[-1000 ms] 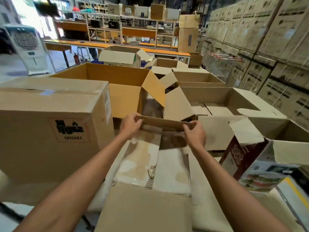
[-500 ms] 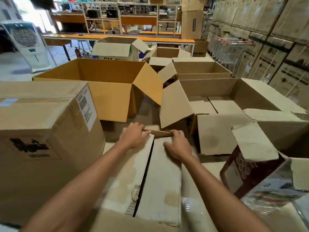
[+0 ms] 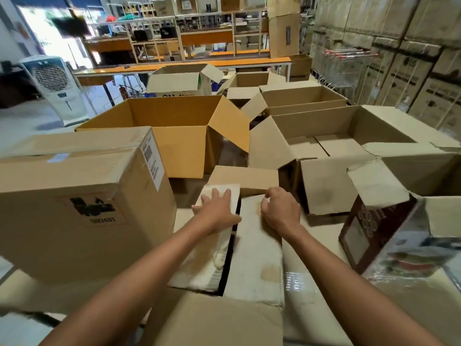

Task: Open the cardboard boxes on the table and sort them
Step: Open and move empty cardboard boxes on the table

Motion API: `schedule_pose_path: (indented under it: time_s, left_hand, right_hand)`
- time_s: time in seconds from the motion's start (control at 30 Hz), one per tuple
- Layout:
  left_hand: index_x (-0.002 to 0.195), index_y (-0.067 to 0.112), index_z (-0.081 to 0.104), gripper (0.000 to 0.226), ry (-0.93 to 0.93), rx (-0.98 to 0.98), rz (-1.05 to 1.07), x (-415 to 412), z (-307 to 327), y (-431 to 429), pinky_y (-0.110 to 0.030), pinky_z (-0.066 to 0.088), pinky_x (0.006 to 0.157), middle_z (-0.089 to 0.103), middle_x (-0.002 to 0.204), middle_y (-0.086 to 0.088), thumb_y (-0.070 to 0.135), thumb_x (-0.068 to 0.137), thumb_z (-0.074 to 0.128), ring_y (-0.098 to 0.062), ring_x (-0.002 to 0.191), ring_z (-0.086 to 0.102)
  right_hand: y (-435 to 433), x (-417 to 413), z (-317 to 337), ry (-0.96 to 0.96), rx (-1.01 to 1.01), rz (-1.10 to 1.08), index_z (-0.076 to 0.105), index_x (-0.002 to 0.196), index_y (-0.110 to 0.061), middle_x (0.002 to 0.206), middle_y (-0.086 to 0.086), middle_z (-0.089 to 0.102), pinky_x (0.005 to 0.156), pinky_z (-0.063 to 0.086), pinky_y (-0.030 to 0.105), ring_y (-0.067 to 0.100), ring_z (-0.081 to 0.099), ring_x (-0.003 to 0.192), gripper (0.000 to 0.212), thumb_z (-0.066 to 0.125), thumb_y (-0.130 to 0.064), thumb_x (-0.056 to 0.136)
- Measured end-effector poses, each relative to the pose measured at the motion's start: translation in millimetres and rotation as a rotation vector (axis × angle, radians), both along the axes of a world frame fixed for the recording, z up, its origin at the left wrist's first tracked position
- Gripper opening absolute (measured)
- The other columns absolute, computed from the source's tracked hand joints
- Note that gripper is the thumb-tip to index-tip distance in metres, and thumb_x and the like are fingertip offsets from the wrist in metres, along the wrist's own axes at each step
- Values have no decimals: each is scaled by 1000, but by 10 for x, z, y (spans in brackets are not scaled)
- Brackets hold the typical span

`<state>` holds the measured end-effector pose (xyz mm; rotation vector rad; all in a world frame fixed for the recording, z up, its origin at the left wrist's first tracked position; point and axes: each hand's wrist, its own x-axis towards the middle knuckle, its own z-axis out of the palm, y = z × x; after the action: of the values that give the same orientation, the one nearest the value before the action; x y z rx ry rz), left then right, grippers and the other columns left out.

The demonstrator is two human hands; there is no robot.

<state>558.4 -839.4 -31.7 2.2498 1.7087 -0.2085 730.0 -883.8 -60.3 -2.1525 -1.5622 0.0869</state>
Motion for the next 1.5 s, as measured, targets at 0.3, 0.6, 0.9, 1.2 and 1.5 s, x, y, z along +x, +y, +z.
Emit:
schedule_pose_path:
  time_s: [0.3, 0.6, 0.9, 1.2, 1.5]
  left_hand:
    - [158, 19, 13, 58, -292, 96, 100, -874, 965, -44, -46, 39, 106, 35, 154, -13, 15, 105, 35, -32, 132, 44]
    - [157, 13, 14, 84, 315, 181, -87, -1146, 416, 77, -60, 10, 120, -10, 160, -31, 67, 96, 33, -49, 149, -2]
    - [137, 18, 38, 46, -684, -449, 204, -816, -245, -489, -43, 48, 81, 53, 116, -13, 38, 99, 54, -29, 100, 55]
    - [108, 9, 56, 20, -582, -85, 355, -715, -294, -556, -30, 45, 56, 59, 94, -10, 12, 90, 48, -26, 78, 58]
    - [104, 10, 53, 10, -505, -3, 302, -749, -336, -477, -33, 49, 67, 59, 98, -9, 13, 95, 50, -26, 87, 60]
  right_hand:
    - [-553, -479, 108, -3, -376, -54, 52, 132, -19, 154, 17, 26, 99, 43, 52, 41, 36, 133, 54, 57, -53, 91]
    - [-927, -465, -54, -80, -501, -50, 16, 155, -34, 164, 10, -18, 105, 37, 59, 47, 12, 145, 101, 61, -77, 75]
    - [-1117, -181, -22, -188, -449, -71, 31, 149, -30, 165, 15, -2, 107, 32, 63, 44, 16, 144, 81, 51, -73, 84]
    - [-1067, -797, -96, -284, -617, -231, 16, 158, -20, 163, 24, -10, 107, 8, 79, 58, -10, 144, 110, 62, -74, 74]
    - [-1073, -653, 587, 284, -261, -131, 56, 113, -14, 118, 13, 62, 83, 54, 40, 29, 60, 103, 38, 61, -39, 85]
